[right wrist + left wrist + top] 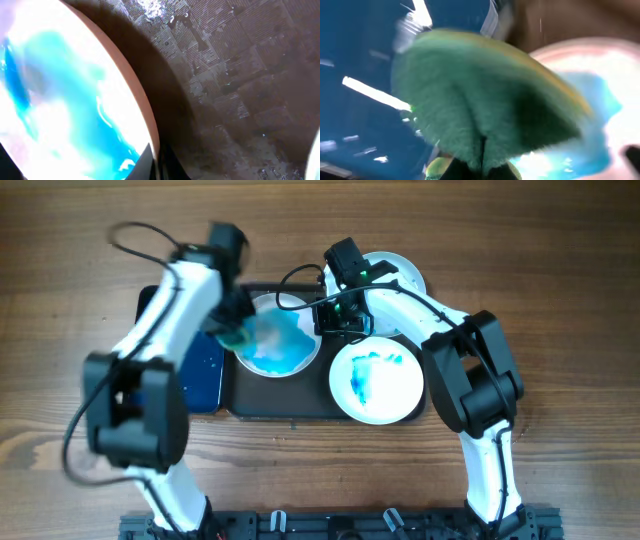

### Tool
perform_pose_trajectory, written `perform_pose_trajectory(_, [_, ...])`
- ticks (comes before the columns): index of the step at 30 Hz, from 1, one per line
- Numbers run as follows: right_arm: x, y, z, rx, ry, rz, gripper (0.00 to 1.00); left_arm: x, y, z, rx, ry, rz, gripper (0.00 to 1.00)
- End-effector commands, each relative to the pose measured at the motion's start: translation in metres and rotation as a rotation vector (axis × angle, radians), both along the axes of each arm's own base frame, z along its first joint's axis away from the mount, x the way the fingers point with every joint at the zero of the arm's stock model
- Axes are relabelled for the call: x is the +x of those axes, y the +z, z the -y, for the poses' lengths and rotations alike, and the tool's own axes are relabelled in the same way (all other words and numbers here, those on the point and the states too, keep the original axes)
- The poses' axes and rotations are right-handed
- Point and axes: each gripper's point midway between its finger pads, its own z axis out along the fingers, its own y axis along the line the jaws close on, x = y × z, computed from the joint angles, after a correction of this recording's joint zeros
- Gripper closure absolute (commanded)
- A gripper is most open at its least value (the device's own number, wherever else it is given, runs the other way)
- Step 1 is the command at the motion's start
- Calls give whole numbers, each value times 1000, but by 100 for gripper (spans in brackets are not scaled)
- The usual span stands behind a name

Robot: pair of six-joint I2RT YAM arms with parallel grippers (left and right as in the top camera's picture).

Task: Clean dirty plates on tray and stack at the side
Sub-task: 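Lift the scrubbed plate with the right gripper and move the sponge left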

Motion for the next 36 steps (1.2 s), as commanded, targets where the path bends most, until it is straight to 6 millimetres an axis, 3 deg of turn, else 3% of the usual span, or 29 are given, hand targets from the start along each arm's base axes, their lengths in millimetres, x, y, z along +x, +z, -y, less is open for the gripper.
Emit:
perform_pose_trajectory(1, [-5,-13,12,-134,-4,31,96,0,77,-45,14,134,161,96])
perform_pose_trajectory(5, [2,27,20,-291,6,208,96,-26,89,-81,-21,217,122,96])
perform_pose_trajectory(10, [0,98,36,-546,-5,485,96,-45,76,-102,-52,227,46,96])
perform_pose_trajectory(14, [-5,151,47,-720,-66,692,96,-48,68,-101,-74,233,35,96])
perform_pose_trajectory(18, [-18,198,45,-869,-84,898,96,-46,62,-102,-73,234,41,96])
perform_pose_trajectory(23, [-40,229,26,-1002,-27,1077,96,-42,60,-102,-73,234,56,96])
perform_pose_trajectory(29, [-69,286,9,-1184,-91,1353,96,-40,61,-103,-73,234,67,96])
perform_pose_trajectory(33, [-76,291,-6,-1205,-27,1375,96,-37,61,-103,-73,235,78,96])
perform_pose_trajectory(36, [-73,269,-19,-1098,63,1308,96,-37,61,-101,-80,234,78,96])
